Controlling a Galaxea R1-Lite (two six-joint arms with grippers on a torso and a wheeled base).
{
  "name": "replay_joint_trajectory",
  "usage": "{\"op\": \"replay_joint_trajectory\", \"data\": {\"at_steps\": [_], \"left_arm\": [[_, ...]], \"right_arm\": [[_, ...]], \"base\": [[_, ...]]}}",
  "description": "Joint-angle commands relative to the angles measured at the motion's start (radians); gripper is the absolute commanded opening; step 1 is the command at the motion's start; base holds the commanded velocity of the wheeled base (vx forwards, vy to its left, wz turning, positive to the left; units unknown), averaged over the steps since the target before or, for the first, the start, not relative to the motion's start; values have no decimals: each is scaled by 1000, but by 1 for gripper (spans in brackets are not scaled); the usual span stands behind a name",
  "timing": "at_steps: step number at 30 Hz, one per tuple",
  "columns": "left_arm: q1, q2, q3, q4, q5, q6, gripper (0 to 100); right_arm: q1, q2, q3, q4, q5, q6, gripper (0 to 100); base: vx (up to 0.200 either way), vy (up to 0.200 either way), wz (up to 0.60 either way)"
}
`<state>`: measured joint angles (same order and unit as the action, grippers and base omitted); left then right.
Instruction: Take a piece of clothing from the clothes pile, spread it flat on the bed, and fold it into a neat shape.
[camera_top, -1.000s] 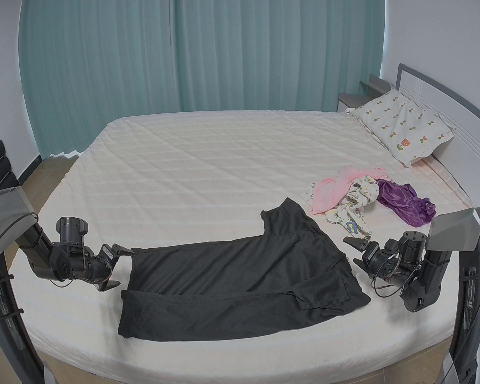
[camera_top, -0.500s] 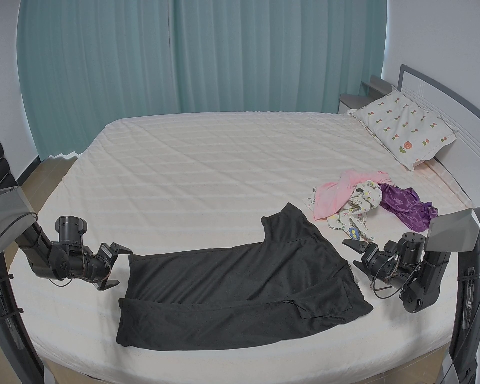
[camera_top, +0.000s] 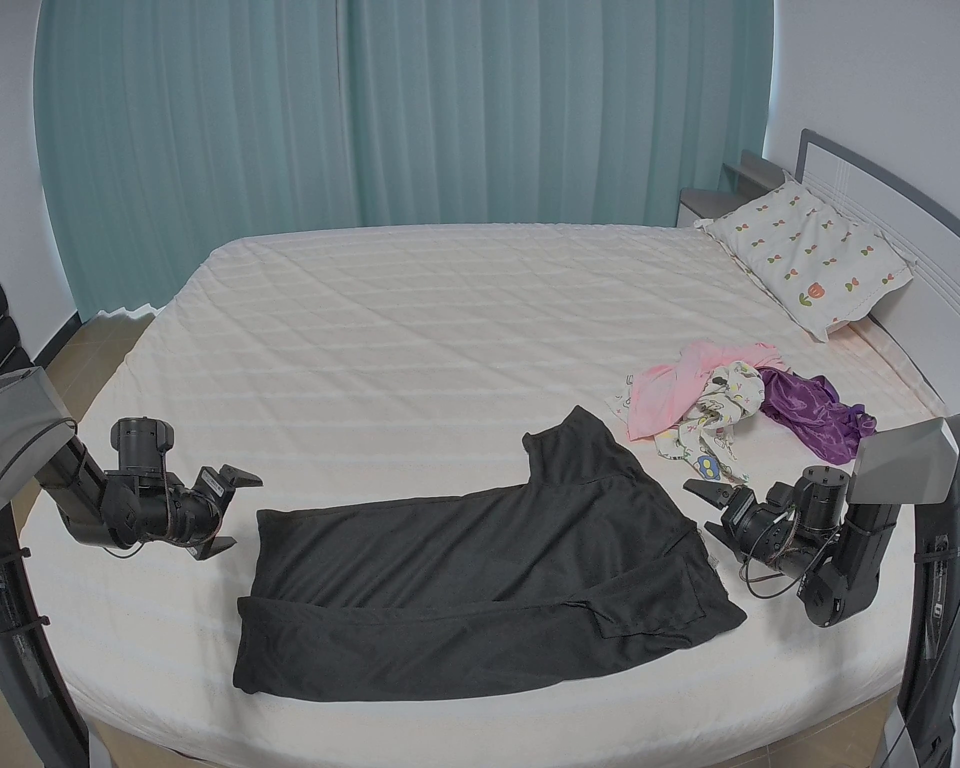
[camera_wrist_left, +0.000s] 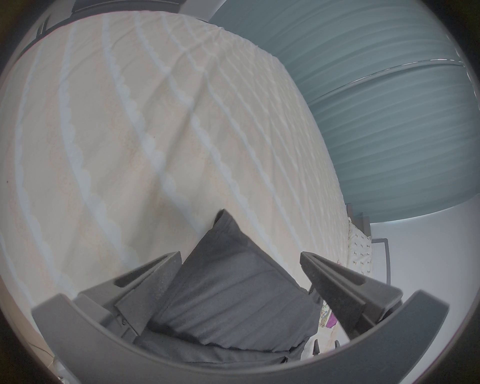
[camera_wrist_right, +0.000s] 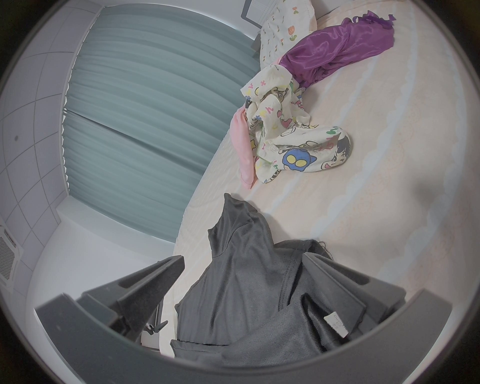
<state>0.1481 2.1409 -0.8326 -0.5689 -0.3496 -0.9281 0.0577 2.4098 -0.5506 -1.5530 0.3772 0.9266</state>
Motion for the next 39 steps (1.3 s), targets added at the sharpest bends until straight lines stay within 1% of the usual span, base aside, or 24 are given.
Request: {"op": "replay_joint_trajectory", "data": {"at_steps": [1, 5, 7, 10, 13, 14, 17, 23, 29, 30, 34, 37, 39], "left_arm": [[-4, 27, -46, 0, 21, 3, 100], [-13, 57, -86, 0, 40, 18, 100], [-19, 105, -140, 0, 38, 71, 100], [-30, 126, -155, -2, 32, 91, 100], [-41, 172, -181, -3, 31, 164, 100], [-41, 172, -181, -3, 31, 164, 100], [-39, 206, -191, -5, 32, 252, 100], [-39, 211, -180, -48, 32, 264, 100], [-58, 225, -186, -54, 32, 276, 100], [-58, 231, -189, -54, 37, 281, 0], [-58, 241, -192, -54, 44, 305, 0], [-58, 248, -201, -54, 80, 301, 0], [-58, 249, -201, -54, 95, 298, 0]], "right_arm": [[1, 3, 0, -10, 0, 0, 100], [1, 3, -2, -10, 0, 0, 100], [2, 9, -2, -10, 0, -2, 100], [2, 12, -3, -10, 0, -3, 100], [2, 17, -6, -10, 0, -9, 100], [2, 17, -6, -10, 0, -9, 100], [10, 28, -9, -10, 0, -17, 100], [21, 32, -11, -10, 0, -31, 100], [21, 32, -12, -10, 0, -31, 100], [21, 32, -12, -10, 0, -32, 100], [14, 28, -15, -10, -1, -41, 100], [-1, 17, -37, -10, -1, -49, 100], [2, 9, -55, -6, -1, -54, 100]], "base": [[0, 0, 0], [0, 0, 0], [0, 0, 0], [0, 0, 0], [0, 0, 0], [0, 0, 0], [0, 0, 0], [0, 0, 0], [0, 0, 0], [0, 0, 0], [0, 0, 0], [0, 0, 0], [0, 0, 0]]}}
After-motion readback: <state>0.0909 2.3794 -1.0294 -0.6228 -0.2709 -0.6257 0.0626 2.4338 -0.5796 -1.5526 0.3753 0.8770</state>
